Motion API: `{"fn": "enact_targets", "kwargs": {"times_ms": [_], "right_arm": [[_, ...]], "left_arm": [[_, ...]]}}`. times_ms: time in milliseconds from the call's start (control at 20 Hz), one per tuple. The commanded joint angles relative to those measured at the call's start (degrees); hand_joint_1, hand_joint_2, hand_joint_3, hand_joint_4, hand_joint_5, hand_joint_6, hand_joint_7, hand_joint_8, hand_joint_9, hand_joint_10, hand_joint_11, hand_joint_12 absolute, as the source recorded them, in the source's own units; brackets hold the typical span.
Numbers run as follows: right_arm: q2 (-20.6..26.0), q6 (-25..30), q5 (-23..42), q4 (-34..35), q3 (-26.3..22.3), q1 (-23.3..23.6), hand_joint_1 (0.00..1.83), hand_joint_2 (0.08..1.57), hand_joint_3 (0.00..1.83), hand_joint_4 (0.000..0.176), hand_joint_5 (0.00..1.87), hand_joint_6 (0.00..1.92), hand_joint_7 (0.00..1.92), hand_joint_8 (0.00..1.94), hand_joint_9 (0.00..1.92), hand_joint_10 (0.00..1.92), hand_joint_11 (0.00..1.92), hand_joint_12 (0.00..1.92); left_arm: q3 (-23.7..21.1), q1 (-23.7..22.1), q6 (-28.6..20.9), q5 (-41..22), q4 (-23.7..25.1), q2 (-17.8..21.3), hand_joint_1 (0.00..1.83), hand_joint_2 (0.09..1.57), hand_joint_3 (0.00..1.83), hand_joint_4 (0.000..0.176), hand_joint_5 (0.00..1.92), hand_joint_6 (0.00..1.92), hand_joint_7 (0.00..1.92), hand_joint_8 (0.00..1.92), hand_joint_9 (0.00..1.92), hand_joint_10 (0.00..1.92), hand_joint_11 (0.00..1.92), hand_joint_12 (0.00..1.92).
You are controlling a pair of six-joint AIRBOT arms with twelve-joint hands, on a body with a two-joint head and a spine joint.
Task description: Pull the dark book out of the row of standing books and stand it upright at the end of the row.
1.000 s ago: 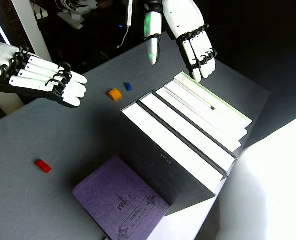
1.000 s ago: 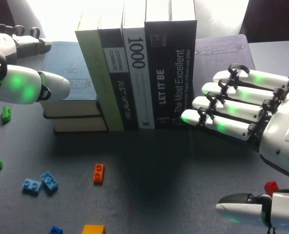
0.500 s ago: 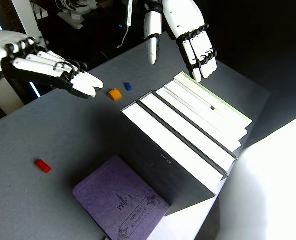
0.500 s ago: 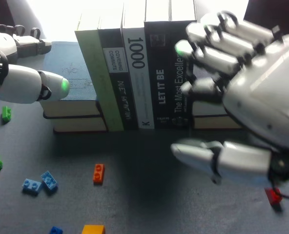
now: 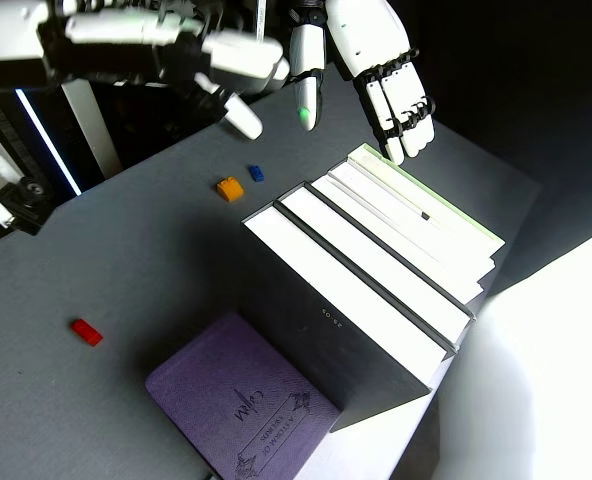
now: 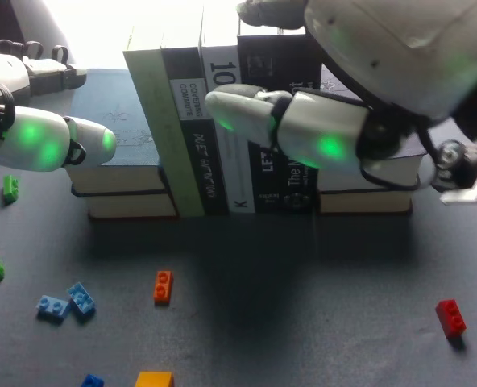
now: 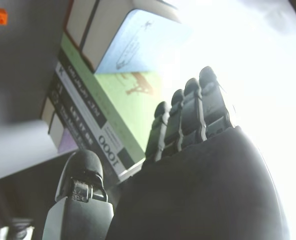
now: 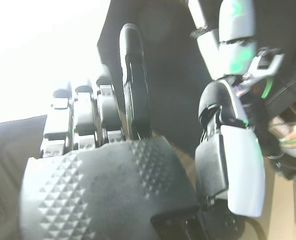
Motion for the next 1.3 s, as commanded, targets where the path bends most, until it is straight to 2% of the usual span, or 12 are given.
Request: {"fn": "enact_targets", "kwargs": {"times_ms": [0, 200, 400, 600, 700, 800, 1000, 1250], "right_arm": [[-0.15, 0.22, 5.82, -3.37, 0.73, 1.29, 0.0, 1.16, 0.0, 0.0, 0.75, 0.0, 0.18, 0.0, 0.06, 0.0, 0.0, 0.24], [-3.33, 0.18, 6.35, -3.37, 4.89, 1.07, 0.0, 1.16, 0.0, 0.0, 0.74, 0.0, 0.19, 0.0, 0.07, 0.0, 0.0, 0.3], [-5.34, 0.78, 7.24, -3.37, 8.59, -0.6, 0.0, 1.17, 0.0, 0.0, 0.73, 0.0, 0.17, 0.0, 0.06, 0.0, 0.0, 0.22], [-6.97, 2.32, 7.49, -3.37, 11.03, -1.67, 0.0, 1.16, 0.0, 0.0, 0.73, 0.0, 0.21, 0.0, 0.07, 0.0, 0.0, 0.22], [-7.29, 2.59, 7.49, -3.37, 11.35, -1.84, 0.0, 1.16, 0.0, 0.0, 0.73, 0.0, 0.2, 0.0, 0.08, 0.0, 0.0, 0.23], [-7.38, 2.9, 7.35, -3.38, 11.35, -2.28, 0.0, 1.16, 0.0, 0.0, 0.73, 0.0, 0.21, 0.0, 0.07, 0.0, 0.0, 0.17], [-7.36, 2.6, 7.24, -3.4, 11.19, -3.45, 0.0, 1.16, 0.0, 0.0, 0.72, 0.0, 0.21, 0.0, 0.09, 0.01, 0.0, 0.22], [-6.46, 0.37, 8.56, -5.17, 7.88, -6.3, 0.0, 1.16, 0.0, 0.0, 0.73, 0.0, 0.2, 0.0, 0.08, 0.0, 0.0, 0.29]], "left_arm": [[0.14, -0.64, 0.11, -2.09, 3.23, 0.31, 0.0, 1.26, 0.0, 0.035, 0.01, 0.0, 0.0, 0.0, 0.0, 0.0, 0.0, 0.12], [0.13, -0.62, 0.11, -2.09, 3.23, 0.32, 0.0, 1.26, 0.0, 0.035, 0.01, 0.0, 0.0, 0.0, 0.0, 0.0, 0.0, 0.08], [0.15, -0.61, 0.11, -2.01, 3.24, 0.32, 0.0, 1.25, 0.0, 0.034, 0.01, 0.01, 0.0, 0.0, 0.0, 0.0, 0.0, 0.09], [0.13, -0.61, 0.11, -2.01, 3.24, 0.32, 0.0, 1.26, 0.0, 0.03, 0.01, 0.0, 0.0, 0.0, 0.0, 0.0, 0.0, 0.07], [0.14, -0.6, 0.11, -2.01, 3.24, 0.32, 0.0, 1.25, 0.0, 0.033, 0.03, 0.01, 0.01, 0.0, 0.01, 0.0, 0.0, 0.12], [0.14, -0.52, 0.11, -2.01, 3.23, 0.32, 0.0, 1.25, 0.0, 0.035, 0.01, 0.0, 0.0, 0.0, 0.0, 0.0, 0.0, 0.09], [0.14, -0.53, 0.12, -2.01, 3.23, 0.32, 0.0, 1.24, 0.0, 0.037, 0.02, 0.0, 0.0, 0.0, 0.0, 0.0, 0.0, 0.13], [0.14, -0.54, 0.16, -2.01, 3.24, 0.33, 0.0, 1.25, 0.0, 0.032, 0.02, 0.0, 0.0, 0.0, 0.0, 0.0, 0.0, 0.07]]}}
